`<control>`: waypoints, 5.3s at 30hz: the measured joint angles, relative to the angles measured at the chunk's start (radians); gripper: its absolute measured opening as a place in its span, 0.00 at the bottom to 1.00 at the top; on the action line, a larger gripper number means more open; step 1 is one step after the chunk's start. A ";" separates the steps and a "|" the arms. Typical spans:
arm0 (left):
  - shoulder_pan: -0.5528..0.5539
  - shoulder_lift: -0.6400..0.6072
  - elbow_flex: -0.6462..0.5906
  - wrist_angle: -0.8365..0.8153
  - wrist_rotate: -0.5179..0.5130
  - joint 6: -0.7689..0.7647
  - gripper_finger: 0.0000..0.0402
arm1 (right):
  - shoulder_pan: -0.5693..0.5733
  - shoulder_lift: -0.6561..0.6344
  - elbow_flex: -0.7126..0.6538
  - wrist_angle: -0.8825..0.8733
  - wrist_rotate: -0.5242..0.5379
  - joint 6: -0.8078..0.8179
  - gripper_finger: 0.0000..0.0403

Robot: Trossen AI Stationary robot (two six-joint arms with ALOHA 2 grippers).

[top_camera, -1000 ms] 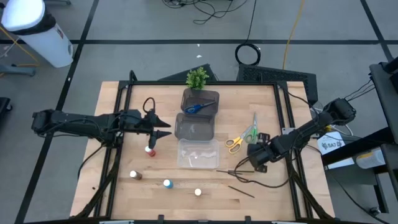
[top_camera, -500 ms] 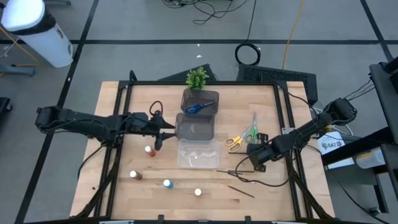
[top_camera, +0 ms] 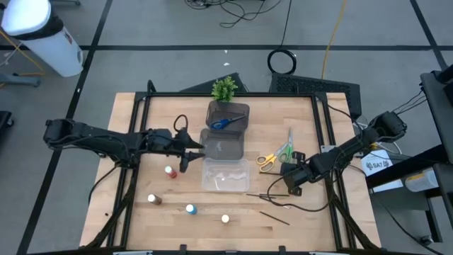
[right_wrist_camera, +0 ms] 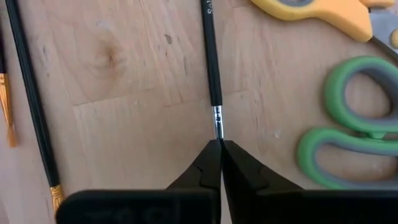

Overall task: Pick & Place Paint Supplies
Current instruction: Put the silver paintbrush into the bottom black bin, then put the gold paintbrush into the bottom black bin

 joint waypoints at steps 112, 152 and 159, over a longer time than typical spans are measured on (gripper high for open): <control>-0.223 0.420 0.575 -0.401 -0.288 0.192 0.46 | 0.141 0.345 0.253 -0.006 -0.063 0.050 0.38; -0.217 0.420 0.575 -0.400 -0.288 0.179 0.46 | 0.125 0.185 0.108 0.152 0.085 0.074 0.01; -0.217 0.420 0.575 -0.399 -0.288 0.180 0.46 | 0.126 0.156 0.106 0.160 0.120 0.066 0.01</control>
